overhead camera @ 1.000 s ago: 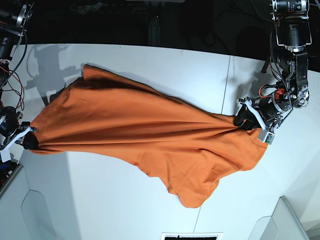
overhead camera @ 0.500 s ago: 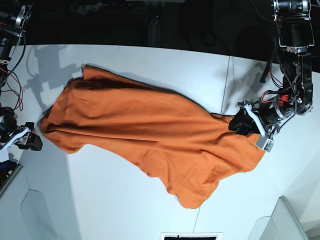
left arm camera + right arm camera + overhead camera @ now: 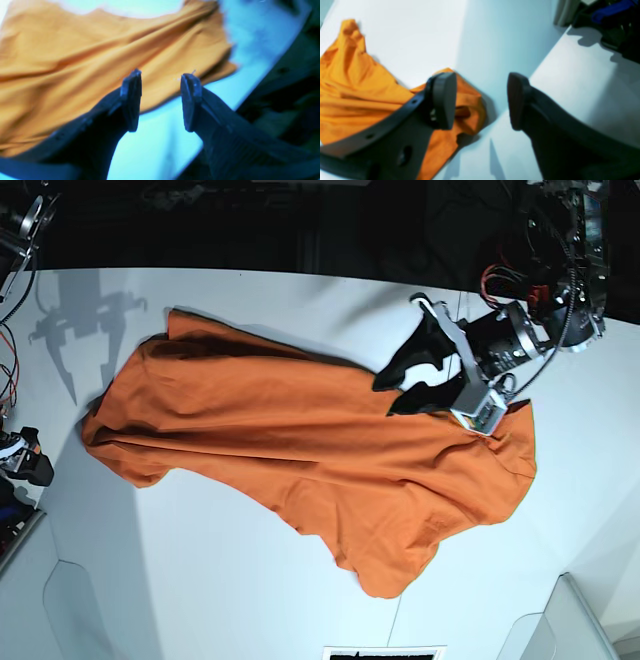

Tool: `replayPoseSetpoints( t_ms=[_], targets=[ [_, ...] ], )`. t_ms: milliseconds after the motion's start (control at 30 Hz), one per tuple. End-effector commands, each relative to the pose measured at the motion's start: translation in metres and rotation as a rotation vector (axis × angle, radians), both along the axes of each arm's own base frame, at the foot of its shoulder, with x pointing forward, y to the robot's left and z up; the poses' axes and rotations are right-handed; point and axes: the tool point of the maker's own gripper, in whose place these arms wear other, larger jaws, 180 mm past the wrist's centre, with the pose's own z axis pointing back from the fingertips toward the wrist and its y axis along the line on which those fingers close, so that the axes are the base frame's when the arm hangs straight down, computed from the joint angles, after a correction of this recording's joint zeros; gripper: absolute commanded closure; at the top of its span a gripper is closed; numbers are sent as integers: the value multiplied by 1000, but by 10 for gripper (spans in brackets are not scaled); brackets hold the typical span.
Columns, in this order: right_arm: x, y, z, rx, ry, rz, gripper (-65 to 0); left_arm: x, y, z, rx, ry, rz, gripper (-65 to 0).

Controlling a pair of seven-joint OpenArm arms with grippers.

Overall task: Layout the t-shirt on the table in an organized manner, then fold the t-shirt properly
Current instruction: 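Release the t-shirt and move the left gripper to its collar edge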

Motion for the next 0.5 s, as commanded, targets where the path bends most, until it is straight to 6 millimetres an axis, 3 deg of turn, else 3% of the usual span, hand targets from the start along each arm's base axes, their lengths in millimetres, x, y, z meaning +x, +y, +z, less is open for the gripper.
replayPoseSetpoints(
  t_ms=[0, 233, 367, 467],
  targets=[
    [7, -10, 20, -28, -54, -9, -322, -2, -20, 9, -49, -30, -28, -280],
    [4, -7, -2, -34, 15, 3, -322, -46, -128, -27, -16, 43, -254, -280],
    [4, -6, -3, -35, 17, 7, -322, -75, -165, -45, 73, -2, -381, -280],
    [4, -6, -3, -35, 17, 7, -322, -82, -179, -64, 184, -70, -406, -280]
  ],
)
